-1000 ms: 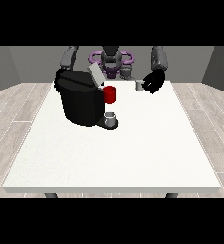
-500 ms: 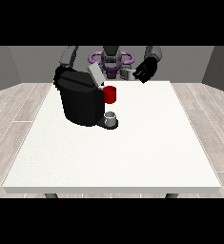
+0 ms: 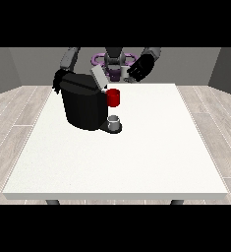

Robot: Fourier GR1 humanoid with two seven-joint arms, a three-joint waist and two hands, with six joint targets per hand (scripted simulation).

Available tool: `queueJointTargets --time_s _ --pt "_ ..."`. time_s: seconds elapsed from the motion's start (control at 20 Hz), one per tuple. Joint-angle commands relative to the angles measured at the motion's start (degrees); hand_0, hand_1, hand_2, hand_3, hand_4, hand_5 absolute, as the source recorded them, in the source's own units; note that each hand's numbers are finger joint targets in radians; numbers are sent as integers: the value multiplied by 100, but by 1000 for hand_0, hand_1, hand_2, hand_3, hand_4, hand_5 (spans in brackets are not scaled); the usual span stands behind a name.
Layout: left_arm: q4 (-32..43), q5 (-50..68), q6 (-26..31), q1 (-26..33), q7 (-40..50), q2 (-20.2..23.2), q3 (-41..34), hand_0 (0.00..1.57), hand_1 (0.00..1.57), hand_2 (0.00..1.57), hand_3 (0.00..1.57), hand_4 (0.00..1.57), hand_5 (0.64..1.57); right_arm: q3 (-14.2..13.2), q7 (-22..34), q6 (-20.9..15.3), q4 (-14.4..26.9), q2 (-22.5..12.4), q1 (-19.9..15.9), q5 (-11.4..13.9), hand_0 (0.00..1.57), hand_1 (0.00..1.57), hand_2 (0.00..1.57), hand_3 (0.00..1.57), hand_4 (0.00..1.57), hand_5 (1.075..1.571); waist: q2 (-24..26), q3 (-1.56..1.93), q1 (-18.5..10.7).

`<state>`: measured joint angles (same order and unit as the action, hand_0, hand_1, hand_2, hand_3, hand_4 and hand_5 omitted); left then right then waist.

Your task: Insert the coffee pod into the coffee machine and close the lid

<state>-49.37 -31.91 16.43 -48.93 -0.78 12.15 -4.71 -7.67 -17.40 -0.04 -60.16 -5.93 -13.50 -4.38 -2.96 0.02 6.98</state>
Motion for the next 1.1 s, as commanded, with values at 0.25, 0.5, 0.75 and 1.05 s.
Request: queueJointTargets --time_s 0.25,0.5,0.75,1.05 --pt "453 90 -242 -710 46 454 -477 1360 1360 1424 1357 614 1571 234 323 217 -547 49 -388 -84 0 0 0 0 21 1571 -644 -4 597" --pt "533 167 -350 -1153 81 710 -686 1388 1388 1442 1356 629 1571 357 -534 566 -379 14 -314 39 0 0 0 0 0 1571 -1184 0 686" --pt "692 342 -348 -1164 88 782 -868 1506 1506 1501 1431 604 1571 105 -353 1017 -251 -450 -497 -189 0 0 0 0 183 1571 -1218 -2 630" --pt "850 507 -226 -1816 236 975 -1033 1451 1451 1483 1390 609 1571 174 -373 874 -51 -280 -895 -95 0 0 0 0 233 1571 -1601 -2 717"
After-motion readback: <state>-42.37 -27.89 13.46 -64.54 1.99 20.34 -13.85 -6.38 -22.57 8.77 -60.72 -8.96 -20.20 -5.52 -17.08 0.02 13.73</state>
